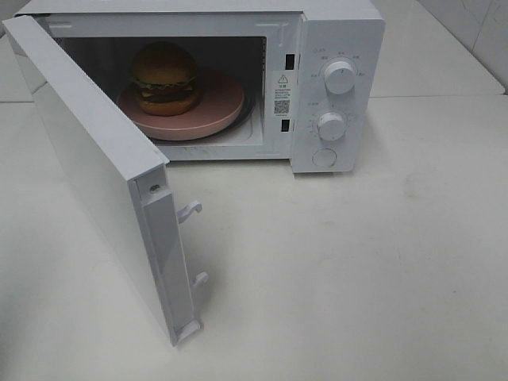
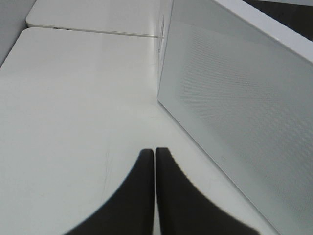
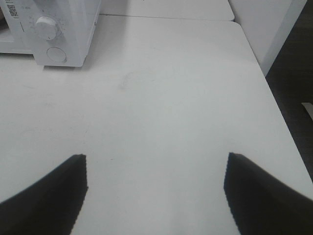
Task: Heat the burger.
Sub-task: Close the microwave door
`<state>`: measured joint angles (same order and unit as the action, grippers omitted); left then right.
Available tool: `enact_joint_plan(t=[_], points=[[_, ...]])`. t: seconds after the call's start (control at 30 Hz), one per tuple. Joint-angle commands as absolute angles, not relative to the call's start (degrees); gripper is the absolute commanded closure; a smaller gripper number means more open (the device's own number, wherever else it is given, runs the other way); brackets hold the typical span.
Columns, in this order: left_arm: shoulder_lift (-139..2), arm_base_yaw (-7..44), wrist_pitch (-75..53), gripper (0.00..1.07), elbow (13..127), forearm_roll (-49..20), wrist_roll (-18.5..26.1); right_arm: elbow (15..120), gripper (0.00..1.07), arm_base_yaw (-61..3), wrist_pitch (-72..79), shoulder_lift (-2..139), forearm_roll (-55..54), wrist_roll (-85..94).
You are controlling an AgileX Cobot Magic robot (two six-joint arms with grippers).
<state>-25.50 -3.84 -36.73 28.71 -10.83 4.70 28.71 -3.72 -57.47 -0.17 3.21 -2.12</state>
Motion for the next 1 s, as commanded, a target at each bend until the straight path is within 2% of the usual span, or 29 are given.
enact_joint_plan(t=[0.03,0.13,0.27,0.6,0.7,0.77,0.8,0.87,0.9,0.97,1.0], points=[[-28.2,-4.0,-27.6,1.07,26.5,-12.0,4.7,28.6,0.33,-3.4,-57.0,-2.1,3.6,-1.7],[-30.1,-4.0,-19.7,1.07,23.9,-13.2,5.2,28.6,0.33,-3.4,-57.0,-2.1,3.6,-1.7],[-34.0,-4.0,-5.8,1.07,20.1,-13.6,8.4,28.6,0.33,-3.4,-57.0,-2.1,3.6,-1.7],[-43.2,-4.0,11.8,1.07,16.4,-11.8,8.5,28.6,0.33,-3.4,-57.0,-2.1,3.6,-1.7],[-46.8,-4.0,17.0,1.07,15.4,-8.5,6.4,28.6,0.33,-3.4,-57.0,-2.1,3.6,-1.7],[-50.5,-4.0,21.1,1.07,14.6,-3.7,2.1,28.6,0.33,-3.4,-57.0,-2.1,3.6,-1.7],[-50.5,-4.0,21.1,1.07,14.6,-3.7,2.1,28.6,0.33,-3.4,-57.0,-2.1,3.6,-1.7],[-53.5,-4.0,22.2,1.07,14.6,2.6,-3.7,28.6,0.33,-3.4,-57.0,-2.1,3.6,-1.7],[-53.5,-4.0,22.2,1.07,14.6,2.6,-3.7,28.6,0.33,-3.4,-57.0,-2.1,3.6,-1.7],[-56.4,-4.0,23.8,1.07,14.6,10.3,-9.3,28.6,0.33,-3.4,-57.0,-2.1,3.6,-1.7],[-56.4,-4.0,23.8,1.07,14.6,10.3,-9.3,28.6,0.33,-3.4,-57.0,-2.1,3.6,-1.7]])
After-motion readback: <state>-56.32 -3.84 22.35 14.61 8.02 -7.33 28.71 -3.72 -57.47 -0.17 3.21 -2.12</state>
